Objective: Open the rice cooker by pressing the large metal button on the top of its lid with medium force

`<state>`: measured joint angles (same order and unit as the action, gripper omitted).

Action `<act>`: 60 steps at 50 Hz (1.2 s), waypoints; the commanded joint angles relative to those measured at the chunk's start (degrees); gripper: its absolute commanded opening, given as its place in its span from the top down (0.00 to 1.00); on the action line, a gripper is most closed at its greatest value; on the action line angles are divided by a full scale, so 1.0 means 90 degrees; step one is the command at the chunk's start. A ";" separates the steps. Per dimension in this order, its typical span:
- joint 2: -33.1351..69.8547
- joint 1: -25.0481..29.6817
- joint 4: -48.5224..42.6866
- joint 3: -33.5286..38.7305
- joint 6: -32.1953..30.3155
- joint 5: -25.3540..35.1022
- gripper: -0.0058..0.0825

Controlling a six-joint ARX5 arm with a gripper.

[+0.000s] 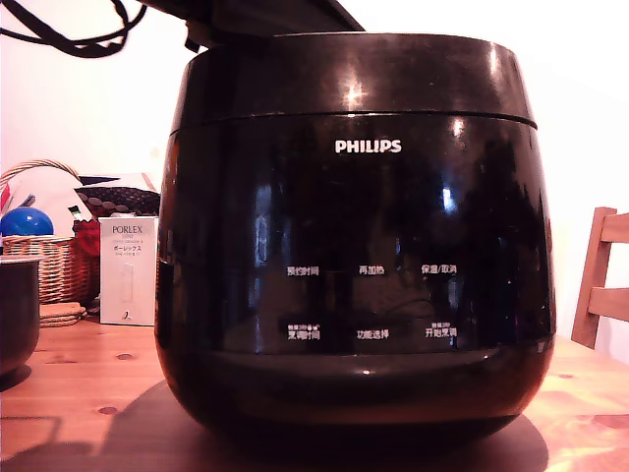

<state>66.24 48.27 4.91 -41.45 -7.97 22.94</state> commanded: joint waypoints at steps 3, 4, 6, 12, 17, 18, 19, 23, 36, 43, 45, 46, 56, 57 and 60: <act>0.0102 -0.0017 -0.0457 0.0172 -0.0170 -0.0104 0.96; 0.0104 -0.0017 -0.0508 0.0172 -0.0172 -0.0112 0.96; 0.0104 -0.0017 -0.0602 0.0172 -0.0172 -0.0138 0.96; 0.0117 -0.0017 -0.0736 0.0172 -0.0172 -0.0355 0.96; 0.0136 -0.0017 -0.0709 0.0172 -0.0170 -0.0539 0.96; 0.0141 -0.0017 -0.0697 0.0172 -0.0170 -0.0549 0.96; 0.0141 -0.0017 -0.0690 0.0172 -0.0170 -0.0549 0.96; 0.0153 -0.0017 -0.0702 0.0172 -0.0172 -0.0563 0.96; 0.0226 -0.0007 -0.0913 0.0172 -0.0170 -0.0551 0.96; 0.0272 0.0034 -0.0957 0.0172 -0.0172 -0.0551 0.96; 0.0304 0.0044 -0.0962 0.0172 -0.0172 -0.0551 0.96; 0.0318 0.0053 -0.0962 0.0172 -0.0172 -0.0551 0.96; 0.0483 0.0155 -0.1180 0.0172 -0.0493 -0.0559 0.96; 0.0495 0.0158 -0.1205 0.0172 -0.0493 -0.0559 0.96; 0.0554 0.0158 -0.1251 0.0172 -0.0498 -0.0559 0.96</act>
<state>66.67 49.50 -1.76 -44.16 -11.68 18.46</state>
